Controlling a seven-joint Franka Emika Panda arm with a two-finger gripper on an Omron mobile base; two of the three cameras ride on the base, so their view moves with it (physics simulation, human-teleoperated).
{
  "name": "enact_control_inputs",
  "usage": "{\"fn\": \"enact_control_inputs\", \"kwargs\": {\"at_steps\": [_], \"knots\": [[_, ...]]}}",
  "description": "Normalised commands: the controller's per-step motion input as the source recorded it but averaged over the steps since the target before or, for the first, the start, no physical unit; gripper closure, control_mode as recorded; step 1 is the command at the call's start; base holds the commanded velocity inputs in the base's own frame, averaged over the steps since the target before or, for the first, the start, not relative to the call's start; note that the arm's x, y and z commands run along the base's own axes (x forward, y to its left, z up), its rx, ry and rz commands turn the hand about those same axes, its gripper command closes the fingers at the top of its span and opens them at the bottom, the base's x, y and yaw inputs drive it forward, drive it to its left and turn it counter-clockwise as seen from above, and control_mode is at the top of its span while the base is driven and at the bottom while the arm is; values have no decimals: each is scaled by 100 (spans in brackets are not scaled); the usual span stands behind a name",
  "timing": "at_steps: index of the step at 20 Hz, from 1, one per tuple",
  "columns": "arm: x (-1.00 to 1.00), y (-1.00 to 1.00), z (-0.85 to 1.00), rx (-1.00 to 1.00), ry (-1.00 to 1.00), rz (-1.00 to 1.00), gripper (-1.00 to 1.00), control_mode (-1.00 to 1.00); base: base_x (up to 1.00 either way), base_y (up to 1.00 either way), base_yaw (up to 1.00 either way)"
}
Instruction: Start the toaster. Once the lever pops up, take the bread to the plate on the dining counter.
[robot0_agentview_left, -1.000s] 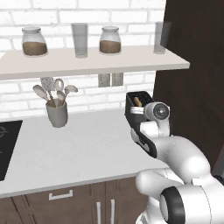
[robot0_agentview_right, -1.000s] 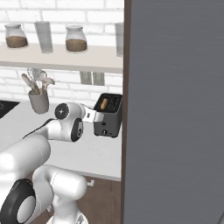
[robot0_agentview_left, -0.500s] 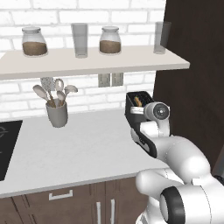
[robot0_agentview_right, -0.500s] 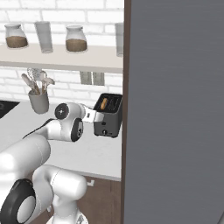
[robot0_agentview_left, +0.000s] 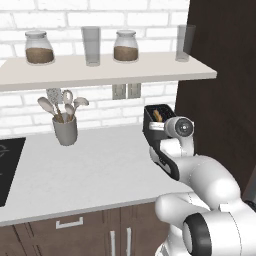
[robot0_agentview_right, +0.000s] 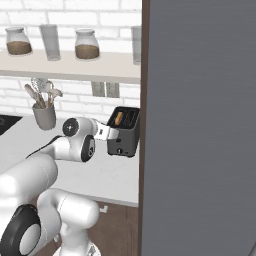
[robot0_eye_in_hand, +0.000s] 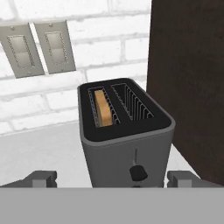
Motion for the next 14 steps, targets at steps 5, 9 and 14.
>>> {"fn": "enact_control_inputs", "kwargs": {"at_steps": [5, 9, 14], "knots": [[0, 0, 0, 0, 0, 0, -100, -100, 0, 0, 0], [1, 0, 0, 0, 0, 0, -100, -100, 0, 0, 0], [0, 0, 0, 0, 0, 0, -100, -100, 0, 0, 0]]}}
